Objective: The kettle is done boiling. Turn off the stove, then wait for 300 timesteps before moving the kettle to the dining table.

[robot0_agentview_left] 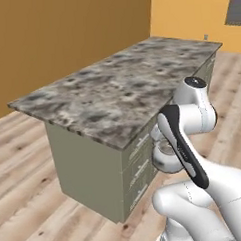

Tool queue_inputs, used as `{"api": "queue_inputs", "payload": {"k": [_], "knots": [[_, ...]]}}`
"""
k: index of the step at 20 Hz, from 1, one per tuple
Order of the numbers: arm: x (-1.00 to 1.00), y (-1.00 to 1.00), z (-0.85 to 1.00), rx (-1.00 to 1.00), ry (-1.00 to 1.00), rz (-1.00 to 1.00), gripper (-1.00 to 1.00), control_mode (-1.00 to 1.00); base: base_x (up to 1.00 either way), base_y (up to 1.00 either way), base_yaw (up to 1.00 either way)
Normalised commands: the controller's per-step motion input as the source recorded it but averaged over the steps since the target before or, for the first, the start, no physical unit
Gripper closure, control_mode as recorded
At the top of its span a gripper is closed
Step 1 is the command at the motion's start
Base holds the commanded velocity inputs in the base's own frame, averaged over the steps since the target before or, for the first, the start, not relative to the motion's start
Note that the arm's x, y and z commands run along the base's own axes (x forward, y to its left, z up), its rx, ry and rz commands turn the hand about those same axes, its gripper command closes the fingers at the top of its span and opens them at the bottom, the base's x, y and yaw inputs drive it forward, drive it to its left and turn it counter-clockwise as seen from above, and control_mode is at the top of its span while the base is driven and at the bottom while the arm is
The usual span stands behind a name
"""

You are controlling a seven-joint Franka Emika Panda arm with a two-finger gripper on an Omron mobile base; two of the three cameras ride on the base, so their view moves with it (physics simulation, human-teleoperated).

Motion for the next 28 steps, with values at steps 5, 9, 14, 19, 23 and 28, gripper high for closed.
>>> {"api": "queue_inputs", "payload": {"k": [5, 9, 14, 19, 23, 28], "knots": [[0.0, 0.0, 0.0, 0.0, 0.0, 0.0, 1.0, 1.0, 0.58, 0.14, -0.34], [0.0, 0.0, 0.0, 0.0, 0.0, 0.0, 1.0, 1.0, 0.55, 0.17, -0.32], [0.0, 0.0, 0.0, 0.0, 0.0, 0.0, 1.0, 1.0, 0.41, 0.22, -0.3], [0.0, 0.0, 0.0, 0.0, 0.0, 0.0, 1.0, 1.0, 0.09, 0.41, -0.24], [0.0, 0.0, 0.0, 0.0, 0.0, 0.0, 1.0, 1.0, 0.08, 0.52, -0.2], [0.0, 0.0, 0.0, 0.0, 0.0, 0.0, 1.0, 1.0, 0.03, 0.52, -0.19]]}}
